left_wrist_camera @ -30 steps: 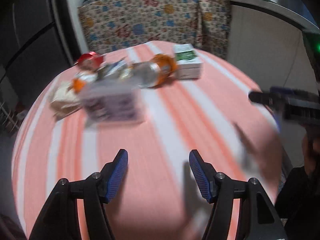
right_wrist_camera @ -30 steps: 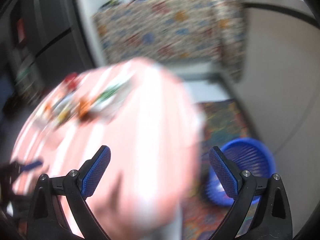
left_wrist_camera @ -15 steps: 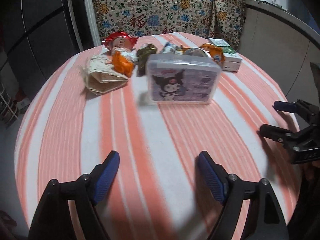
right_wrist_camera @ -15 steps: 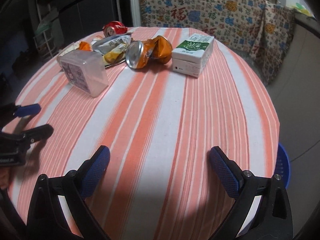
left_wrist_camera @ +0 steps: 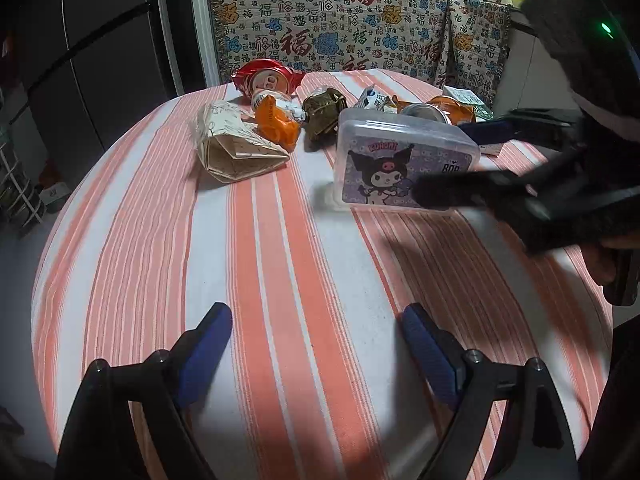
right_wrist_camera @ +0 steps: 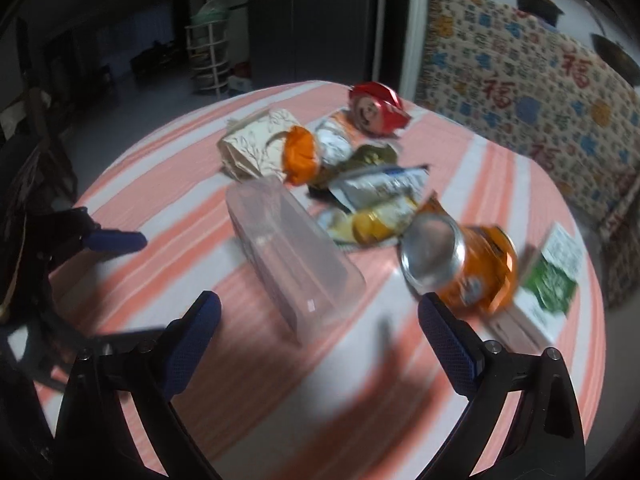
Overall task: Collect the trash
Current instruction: 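Push the clear plastic box aside with the right tool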
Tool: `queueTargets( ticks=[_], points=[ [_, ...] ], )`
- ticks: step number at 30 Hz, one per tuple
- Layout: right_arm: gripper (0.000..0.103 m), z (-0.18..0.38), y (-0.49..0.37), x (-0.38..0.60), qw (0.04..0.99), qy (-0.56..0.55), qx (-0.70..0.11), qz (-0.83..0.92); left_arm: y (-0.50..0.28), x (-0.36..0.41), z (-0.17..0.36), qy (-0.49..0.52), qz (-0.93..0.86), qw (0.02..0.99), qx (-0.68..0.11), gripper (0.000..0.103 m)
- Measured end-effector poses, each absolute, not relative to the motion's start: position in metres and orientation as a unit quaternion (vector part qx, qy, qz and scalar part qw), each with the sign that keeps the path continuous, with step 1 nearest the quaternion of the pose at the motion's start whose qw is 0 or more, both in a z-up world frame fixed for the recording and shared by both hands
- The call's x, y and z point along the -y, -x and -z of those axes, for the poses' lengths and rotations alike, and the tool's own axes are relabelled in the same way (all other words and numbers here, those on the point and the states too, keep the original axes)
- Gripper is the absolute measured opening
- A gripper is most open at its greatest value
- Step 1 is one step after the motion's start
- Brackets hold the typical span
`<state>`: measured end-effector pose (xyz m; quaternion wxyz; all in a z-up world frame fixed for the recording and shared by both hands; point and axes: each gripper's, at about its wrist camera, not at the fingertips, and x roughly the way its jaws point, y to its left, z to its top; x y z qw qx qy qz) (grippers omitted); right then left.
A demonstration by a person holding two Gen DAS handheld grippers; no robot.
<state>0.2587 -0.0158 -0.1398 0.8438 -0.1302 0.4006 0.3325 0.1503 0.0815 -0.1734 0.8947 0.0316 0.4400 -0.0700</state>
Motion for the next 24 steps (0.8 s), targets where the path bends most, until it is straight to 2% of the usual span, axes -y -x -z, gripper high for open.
queueTargets(
  ticks=[1,2,4,10,12,14,16,17,22,24],
  points=[
    [0.056,0.142,-0.263,0.016,0.837,0.118,-0.413,-0.338,-0.15,-0.081,0.173,-0.031,0.071,0.895,-0.44,0.089],
    [0.044,0.142,-0.265,0.018,0.834,0.101,-0.426,-0.336,-0.151,-0.081,0.173,-0.03,0.071,0.895,-0.44,0.089],
    [0.038,0.14,-0.262,0.033,0.828,0.038,-0.444,-0.34,-0.151,-0.08,0.173,-0.03,0.071,0.895,-0.44,0.089],
    [0.036,0.156,-0.224,0.115,0.772,-0.213,-0.52,-0.297,-0.151,-0.081,0.173,-0.03,0.071,0.895,-0.44,0.089],
    [0.042,0.167,-0.209,0.137,0.768,-0.244,-0.532,-0.26,-0.151,-0.081,0.173,-0.029,0.071,0.895,-0.44,0.089],
    [0.067,0.167,-0.197,0.152,0.785,-0.234,-0.529,-0.223,-0.151,-0.081,0.173,-0.029,0.071,0.895,-0.44,0.089],
    [0.076,0.16,-0.188,0.162,0.812,-0.206,-0.507,-0.2,-0.151,-0.081,0.173,-0.029,0.071,0.895,-0.44,0.089],
    [0.083,0.156,-0.187,0.161,0.821,-0.191,-0.5,-0.196,-0.151,-0.081,0.173,-0.03,0.071,0.895,-0.44,0.089],
    [0.1,0.141,-0.181,0.121,0.859,-0.034,-0.458,-0.225,-0.151,-0.081,0.173,-0.029,0.071,0.895,-0.44,0.089],
    [0.1,0.153,-0.186,0.099,0.861,0.04,-0.463,-0.207,-0.151,-0.081,0.173,-0.029,0.07,0.895,-0.44,0.09]
  ],
)
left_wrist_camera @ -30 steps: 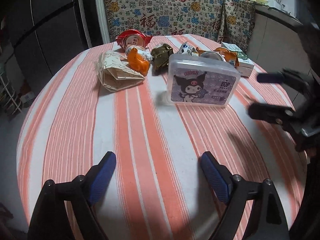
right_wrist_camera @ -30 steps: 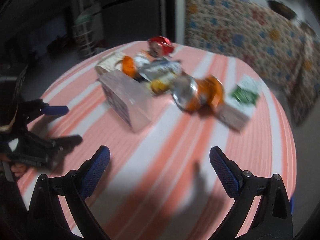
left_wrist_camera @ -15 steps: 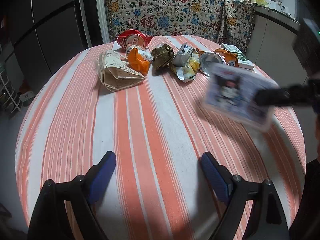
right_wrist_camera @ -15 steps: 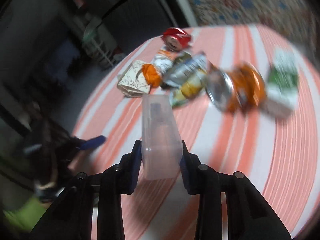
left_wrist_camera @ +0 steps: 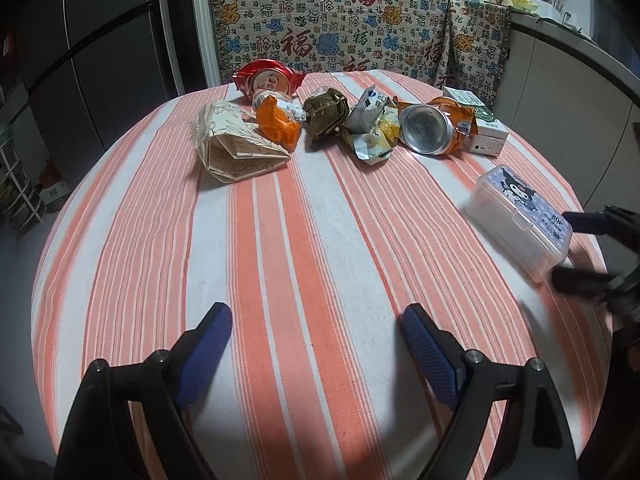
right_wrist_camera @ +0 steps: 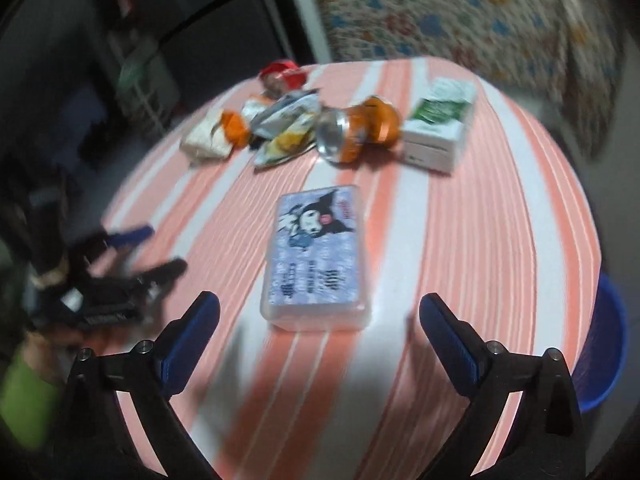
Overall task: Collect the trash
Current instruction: 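Push the clear plastic box aside with the right tool, then grasp the cream floral paper pack with the left tool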
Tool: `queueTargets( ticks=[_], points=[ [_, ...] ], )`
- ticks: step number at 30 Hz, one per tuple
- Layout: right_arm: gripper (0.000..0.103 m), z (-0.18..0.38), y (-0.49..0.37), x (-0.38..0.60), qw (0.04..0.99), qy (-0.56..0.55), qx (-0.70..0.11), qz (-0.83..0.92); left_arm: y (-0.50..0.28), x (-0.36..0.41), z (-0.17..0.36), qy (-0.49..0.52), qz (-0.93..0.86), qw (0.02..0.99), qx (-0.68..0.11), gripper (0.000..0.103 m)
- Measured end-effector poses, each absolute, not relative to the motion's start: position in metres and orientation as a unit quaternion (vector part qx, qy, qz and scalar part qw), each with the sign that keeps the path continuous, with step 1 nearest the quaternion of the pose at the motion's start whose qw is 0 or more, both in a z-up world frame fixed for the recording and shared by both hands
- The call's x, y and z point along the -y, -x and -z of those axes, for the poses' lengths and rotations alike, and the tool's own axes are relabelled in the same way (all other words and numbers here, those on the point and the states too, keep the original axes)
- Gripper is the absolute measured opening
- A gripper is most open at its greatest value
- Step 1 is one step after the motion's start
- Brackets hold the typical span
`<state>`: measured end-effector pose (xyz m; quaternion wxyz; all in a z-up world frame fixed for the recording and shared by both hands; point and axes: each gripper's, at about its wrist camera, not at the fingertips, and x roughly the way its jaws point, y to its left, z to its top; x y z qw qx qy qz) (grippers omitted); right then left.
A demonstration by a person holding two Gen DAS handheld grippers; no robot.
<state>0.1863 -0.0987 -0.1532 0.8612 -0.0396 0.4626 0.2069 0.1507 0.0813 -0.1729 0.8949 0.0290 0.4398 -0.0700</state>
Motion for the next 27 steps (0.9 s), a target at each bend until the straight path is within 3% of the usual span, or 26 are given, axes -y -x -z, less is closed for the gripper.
queueTargets(
  ticks=[8,17,23,24,25,26,27],
  points=[
    [0.103,0.177,-0.199,0.077,0.877,0.058,-0.454,-0.145,-0.157,-0.097,0.168,-0.003,0.074,0.895,-0.441,0.09],
    [0.103,0.176,-0.192,0.073,0.88,0.057,-0.449,-0.142,-0.247,-0.136,0.126,0.038,0.039,0.911,-0.408,0.09],
    [0.103,0.176,-0.192,0.074,0.88,0.057,-0.449,-0.142,-0.294,-0.141,0.142,0.016,0.045,0.896,-0.442,0.088],
    [0.103,0.176,-0.192,0.074,0.88,0.057,-0.449,-0.141,-0.296,-0.141,0.144,0.01,0.045,0.897,-0.44,0.084],
    [0.103,0.176,-0.193,0.074,0.881,0.056,-0.448,-0.141,-0.296,-0.14,0.145,0.004,0.049,0.899,-0.436,0.058],
    [0.103,0.176,-0.192,0.074,0.881,0.056,-0.448,-0.14,-0.296,-0.14,0.146,-0.002,0.051,0.897,-0.44,0.045],
    [0.103,0.176,-0.192,0.075,0.881,0.056,-0.448,-0.14,-0.294,-0.14,0.148,-0.004,0.05,0.896,-0.441,0.044]
  ],
)
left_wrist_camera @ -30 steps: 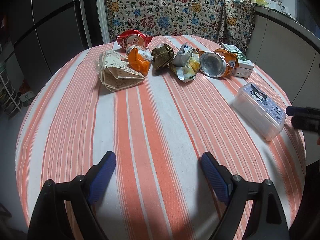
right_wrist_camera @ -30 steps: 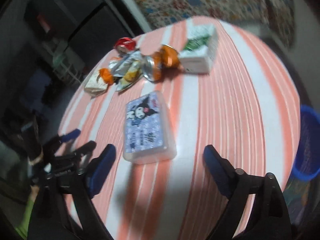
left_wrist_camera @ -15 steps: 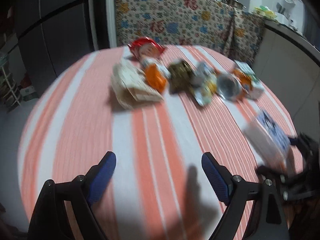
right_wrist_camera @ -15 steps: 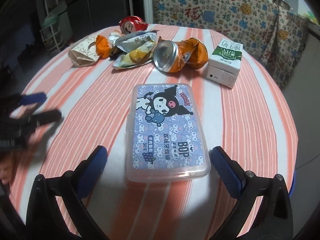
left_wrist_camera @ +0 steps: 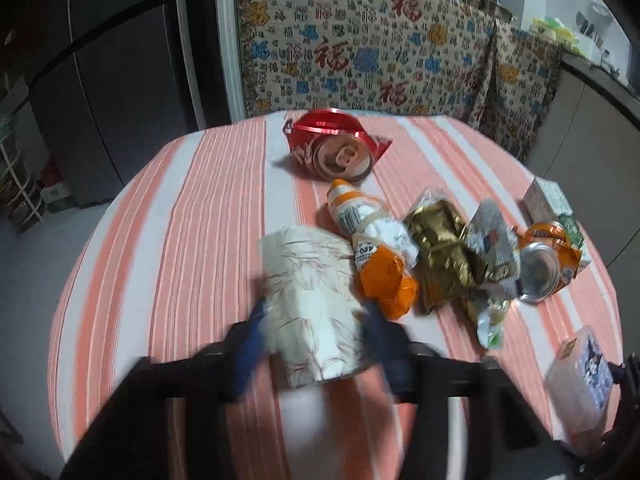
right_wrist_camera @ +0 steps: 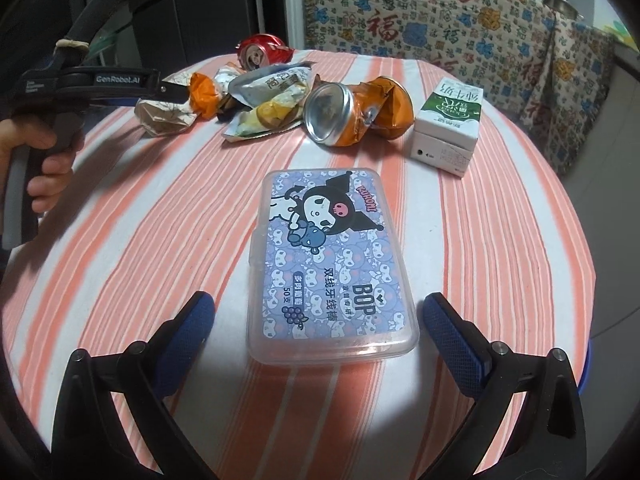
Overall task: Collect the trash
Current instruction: 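Grasp the cream floral paper pack with the left tool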
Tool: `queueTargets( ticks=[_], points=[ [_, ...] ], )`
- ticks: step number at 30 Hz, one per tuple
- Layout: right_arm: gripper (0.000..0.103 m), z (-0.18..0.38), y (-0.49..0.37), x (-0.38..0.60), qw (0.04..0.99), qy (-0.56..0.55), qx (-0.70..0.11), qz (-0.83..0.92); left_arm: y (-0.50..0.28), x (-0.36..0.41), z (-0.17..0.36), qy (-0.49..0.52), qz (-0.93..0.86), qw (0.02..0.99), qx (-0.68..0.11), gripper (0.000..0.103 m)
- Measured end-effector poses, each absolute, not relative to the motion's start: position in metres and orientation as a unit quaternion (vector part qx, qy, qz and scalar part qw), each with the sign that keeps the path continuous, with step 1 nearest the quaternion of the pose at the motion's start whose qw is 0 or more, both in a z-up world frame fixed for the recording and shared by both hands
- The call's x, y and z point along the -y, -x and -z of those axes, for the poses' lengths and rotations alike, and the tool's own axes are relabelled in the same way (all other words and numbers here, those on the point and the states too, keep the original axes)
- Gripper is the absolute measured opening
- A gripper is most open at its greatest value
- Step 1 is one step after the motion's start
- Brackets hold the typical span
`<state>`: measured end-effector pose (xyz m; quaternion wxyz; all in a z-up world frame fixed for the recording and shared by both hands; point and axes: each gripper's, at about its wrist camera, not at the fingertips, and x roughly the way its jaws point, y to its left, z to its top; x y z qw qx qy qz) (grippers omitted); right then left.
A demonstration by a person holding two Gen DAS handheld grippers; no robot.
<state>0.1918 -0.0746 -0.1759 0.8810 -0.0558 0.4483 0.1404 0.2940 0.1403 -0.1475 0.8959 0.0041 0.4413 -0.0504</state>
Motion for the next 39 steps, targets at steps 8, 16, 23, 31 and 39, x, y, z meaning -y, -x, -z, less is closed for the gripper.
queueTargets(
  ticks=[8,16,23,31,39],
  points=[
    [0.103,0.176,-0.192,0.075,0.881,0.056,-0.448,-0.141,-0.226,-0.154,0.126,0.025,0.062,0.894,-0.442,0.037],
    [0.103,0.176,-0.192,0.074,0.881,0.056,-0.448,-0.14,-0.138,-0.1,0.137,0.003,0.099,0.895,-0.434,0.05],
    [0.103,0.175,-0.192,0.079,0.882,0.048,-0.446,-0.143,-0.133,-0.08,0.16,-0.053,0.097,0.895,-0.433,0.074],
    [0.103,0.176,-0.191,0.079,0.881,0.051,-0.447,-0.143,-0.144,-0.084,0.172,-0.033,0.068,0.893,-0.443,0.083],
    [0.103,0.176,-0.191,0.078,0.882,0.053,-0.447,-0.14,-0.142,-0.084,0.172,-0.031,0.063,0.897,-0.436,0.083]
  ],
)
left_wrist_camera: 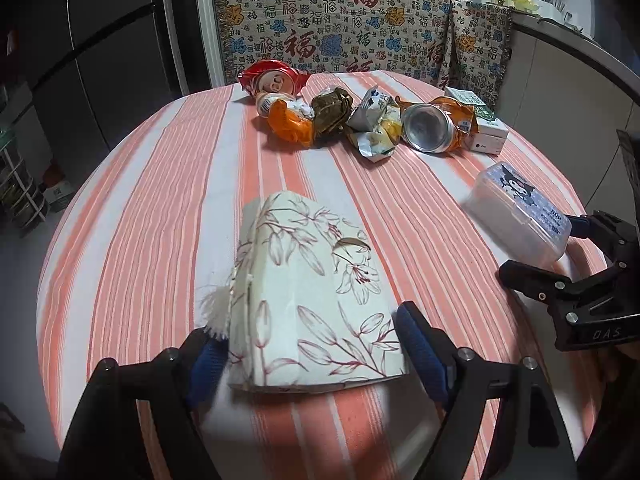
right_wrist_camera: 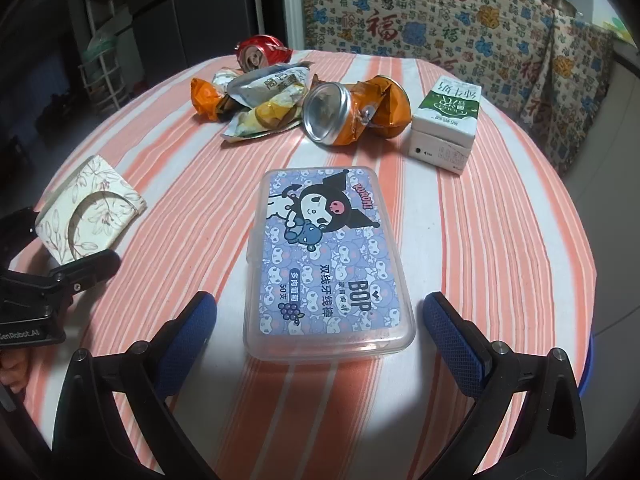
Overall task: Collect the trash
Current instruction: 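Grasp the cream floral paper pack with the left tool, then lift the floral pack with the left tool while the right tool grasps the clear Kuromi box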
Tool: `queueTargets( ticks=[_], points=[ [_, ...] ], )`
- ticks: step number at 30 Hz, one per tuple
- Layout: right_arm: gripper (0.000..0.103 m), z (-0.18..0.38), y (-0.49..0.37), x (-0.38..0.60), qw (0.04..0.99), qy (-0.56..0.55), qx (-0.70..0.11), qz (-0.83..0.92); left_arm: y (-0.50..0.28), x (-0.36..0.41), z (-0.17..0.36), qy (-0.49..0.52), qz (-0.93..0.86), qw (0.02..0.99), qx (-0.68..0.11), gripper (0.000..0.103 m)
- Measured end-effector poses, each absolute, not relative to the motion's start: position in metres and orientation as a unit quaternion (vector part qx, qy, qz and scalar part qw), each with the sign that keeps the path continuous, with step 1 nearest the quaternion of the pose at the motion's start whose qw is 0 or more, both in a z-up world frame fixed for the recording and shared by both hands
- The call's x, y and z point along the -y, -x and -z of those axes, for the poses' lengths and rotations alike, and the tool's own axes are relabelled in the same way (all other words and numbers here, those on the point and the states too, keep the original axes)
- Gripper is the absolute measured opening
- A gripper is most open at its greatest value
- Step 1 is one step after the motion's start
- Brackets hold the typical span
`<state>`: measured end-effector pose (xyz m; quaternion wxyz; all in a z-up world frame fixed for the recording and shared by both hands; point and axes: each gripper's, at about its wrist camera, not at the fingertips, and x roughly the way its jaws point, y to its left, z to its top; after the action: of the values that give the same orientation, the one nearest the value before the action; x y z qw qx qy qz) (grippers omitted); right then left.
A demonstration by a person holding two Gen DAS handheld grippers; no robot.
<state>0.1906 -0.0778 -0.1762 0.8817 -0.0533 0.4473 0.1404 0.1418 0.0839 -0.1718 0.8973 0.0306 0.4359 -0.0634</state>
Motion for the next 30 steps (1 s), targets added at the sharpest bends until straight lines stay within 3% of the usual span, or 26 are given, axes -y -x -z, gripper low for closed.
queueTargets(
  ticks=[30],
  points=[
    [0.103,0.1763,-0.1926,0.0751,0.885,0.052,-0.446,-0.126,-0.1412,-0.0854,0.1726,-0.025,0.066,0.899,-0.433,0.083]
  ],
)
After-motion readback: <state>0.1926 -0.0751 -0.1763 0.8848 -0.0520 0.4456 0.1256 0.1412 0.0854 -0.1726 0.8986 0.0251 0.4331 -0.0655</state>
